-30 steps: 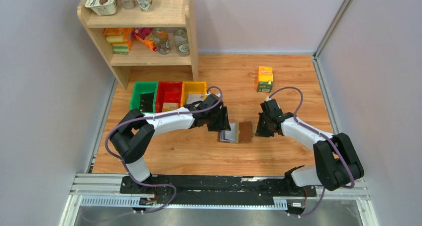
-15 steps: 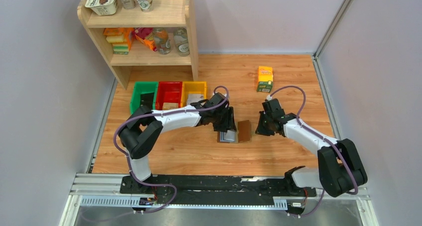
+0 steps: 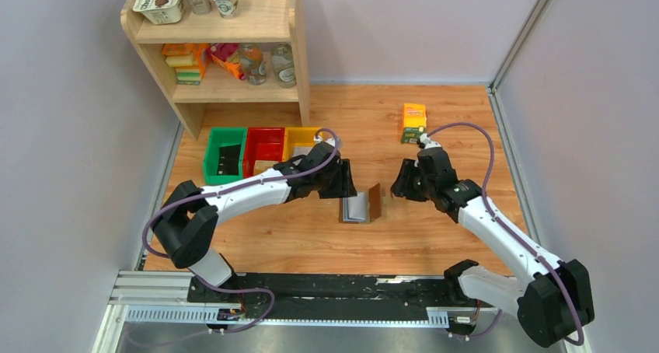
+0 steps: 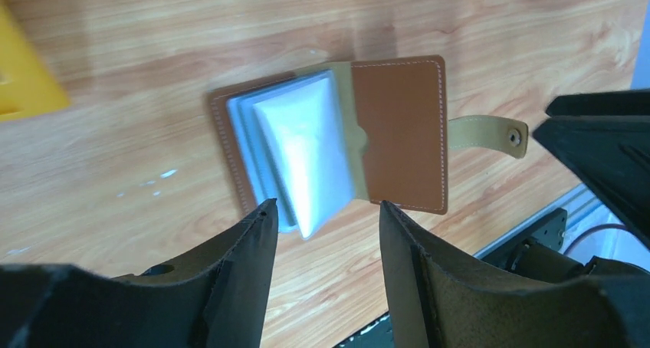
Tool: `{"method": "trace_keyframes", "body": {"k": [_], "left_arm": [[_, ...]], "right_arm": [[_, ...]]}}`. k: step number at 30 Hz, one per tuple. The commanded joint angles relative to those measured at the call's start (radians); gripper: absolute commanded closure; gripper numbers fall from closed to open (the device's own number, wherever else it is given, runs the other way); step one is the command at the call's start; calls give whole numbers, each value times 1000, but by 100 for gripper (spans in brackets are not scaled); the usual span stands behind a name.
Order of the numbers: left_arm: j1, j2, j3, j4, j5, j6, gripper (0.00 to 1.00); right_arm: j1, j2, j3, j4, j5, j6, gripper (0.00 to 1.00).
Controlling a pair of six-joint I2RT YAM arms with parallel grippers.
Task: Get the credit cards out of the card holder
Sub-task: Remove the credit card from the card holder.
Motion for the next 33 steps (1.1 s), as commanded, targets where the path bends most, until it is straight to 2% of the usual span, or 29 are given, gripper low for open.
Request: {"method": "trace_keyframes", "body": {"k": [1,6,12,16,26,33], "left_arm": [[29,-77,-78,-27,-75,26,41],[46,-102,-138,-32,-79,6,41],[46,-74,-138,-27,-59,4,41],[46,-57,-132,-27,-59,1,41],[47,-28,-127,-1,-20,-16,41],[55,10,-127,57,30,-48,41]], "right_arm": [[57,-45,70,35,-46,-22,60],[98,6,80,132,-188,-6,69],[106,141,92,175,-267,-16,69],[98,196,87,143,-193,-25,72],[45,349,1,149,-170,-27,77],[-18,426,-45,200,-224,-27,79]]}}
